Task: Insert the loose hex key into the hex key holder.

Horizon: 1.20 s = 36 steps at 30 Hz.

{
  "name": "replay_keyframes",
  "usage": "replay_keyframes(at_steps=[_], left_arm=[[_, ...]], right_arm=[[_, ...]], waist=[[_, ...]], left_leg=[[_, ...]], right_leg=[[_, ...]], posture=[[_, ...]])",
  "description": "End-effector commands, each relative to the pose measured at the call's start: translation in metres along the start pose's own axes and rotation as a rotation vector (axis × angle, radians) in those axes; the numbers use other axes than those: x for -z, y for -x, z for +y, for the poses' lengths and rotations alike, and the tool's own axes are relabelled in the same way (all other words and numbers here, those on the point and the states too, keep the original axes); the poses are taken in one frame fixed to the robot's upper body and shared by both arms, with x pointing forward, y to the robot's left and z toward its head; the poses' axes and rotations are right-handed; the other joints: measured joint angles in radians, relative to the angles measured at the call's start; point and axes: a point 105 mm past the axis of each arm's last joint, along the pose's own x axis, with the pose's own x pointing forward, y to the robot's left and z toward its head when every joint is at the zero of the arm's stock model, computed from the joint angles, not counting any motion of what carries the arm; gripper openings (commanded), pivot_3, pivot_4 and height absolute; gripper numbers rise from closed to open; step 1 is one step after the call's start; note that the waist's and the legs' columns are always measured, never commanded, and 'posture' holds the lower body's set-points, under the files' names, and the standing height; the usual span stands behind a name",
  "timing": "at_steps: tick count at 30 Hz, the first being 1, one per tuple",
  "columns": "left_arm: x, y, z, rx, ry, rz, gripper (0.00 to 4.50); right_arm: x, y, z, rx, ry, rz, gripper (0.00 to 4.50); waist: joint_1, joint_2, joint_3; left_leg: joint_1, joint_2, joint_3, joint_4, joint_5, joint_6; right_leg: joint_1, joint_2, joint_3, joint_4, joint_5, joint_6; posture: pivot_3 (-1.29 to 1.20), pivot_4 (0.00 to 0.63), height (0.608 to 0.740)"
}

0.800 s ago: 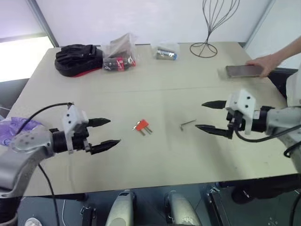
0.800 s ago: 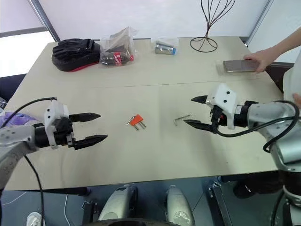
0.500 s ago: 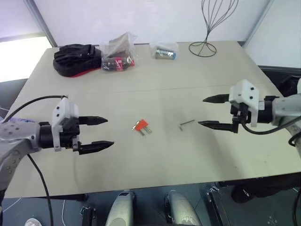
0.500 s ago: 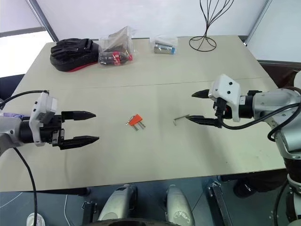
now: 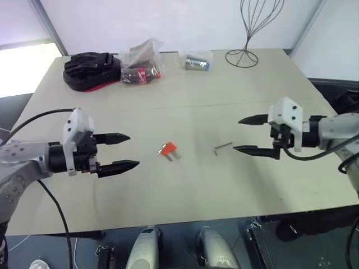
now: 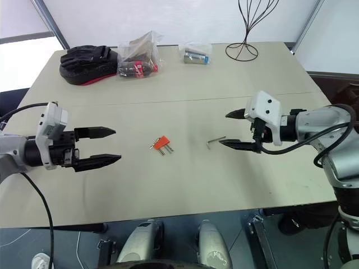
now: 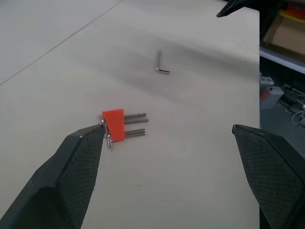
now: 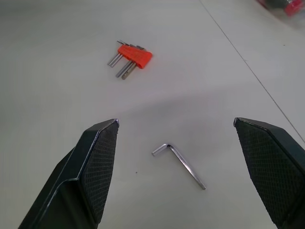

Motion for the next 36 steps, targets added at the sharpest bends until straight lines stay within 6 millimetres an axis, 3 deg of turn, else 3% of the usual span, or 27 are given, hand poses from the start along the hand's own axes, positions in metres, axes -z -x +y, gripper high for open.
replay_keyframes(at_steps=[1,9,14,19,25,31,36], left_arm=[[-0.011,0.002,-0.002,-0.002,-0.032,-0.032,4.46],[-0.009,0.001,0.004,-0.040,-0.017,-0.054,4.46],[0.004,0.001,0.024,-0.205,0.016,-0.111,4.46],[0.018,0.005,0.018,-0.246,0.037,-0.090,4.46],[0.025,0.005,0.010,-0.268,0.049,-0.079,4.46],[0.027,0.011,0.004,-0.296,0.053,-0.066,4.46],[0.028,0.011,0.004,-0.300,0.052,-0.067,4.46]], right_arm=[[-0.012,0.001,-0.004,0.018,0.052,-0.028,4.02],[-0.017,-0.011,-0.009,0.050,0.087,-0.078,4.02],[-0.016,-0.057,-0.016,0.164,0.135,-0.176,4.02],[-0.008,-0.118,-0.010,0.177,0.121,-0.234,4.02],[0.011,-0.161,-0.007,0.185,0.158,-0.185,4.02],[0.030,-0.175,0.006,0.127,0.230,-0.126,4.02],[0.034,-0.176,0.012,0.104,0.238,-0.119,4.02]], waist=[[0.000,0.000,0.000],[0.000,0.000,0.000],[-0.007,-0.002,0.000],[-0.006,-0.002,0.000],[0.002,-0.002,0.000],[-0.006,-0.003,0.000],[-0.006,-0.003,0.000]], left_leg=[[0.000,0.000,0.000,0.000,0.000,0.000],[0.000,0.000,0.000,0.000,0.000,0.000],[0.001,0.000,0.000,0.000,0.000,0.000],[0.000,0.000,0.000,0.000,0.000,0.000],[0.000,-0.001,0.000,0.000,0.000,0.000],[0.000,-0.002,0.000,0.000,0.000,-0.001],[0.001,0.000,-0.001,0.000,0.000,-0.001]], right_leg=[[0.000,0.000,0.000,0.000,0.000,0.000],[0.000,0.000,0.000,0.000,0.000,0.000],[0.000,0.001,0.001,0.002,0.001,0.002],[-0.002,0.003,0.001,0.003,0.002,0.004],[-0.001,0.001,0.000,0.003,0.002,0.004],[-0.001,-0.001,0.000,0.003,0.002,0.003],[-0.001,0.000,0.000,0.003,0.002,0.003]], posture=[[0.00,0.150,0.740],[0.00,0.150,0.740],[0.00,0.150,0.740],[0.00,0.150,0.740],[0.00,0.150,0.740],[0.00,0.150,0.740],[0.00,0.150,0.740]])
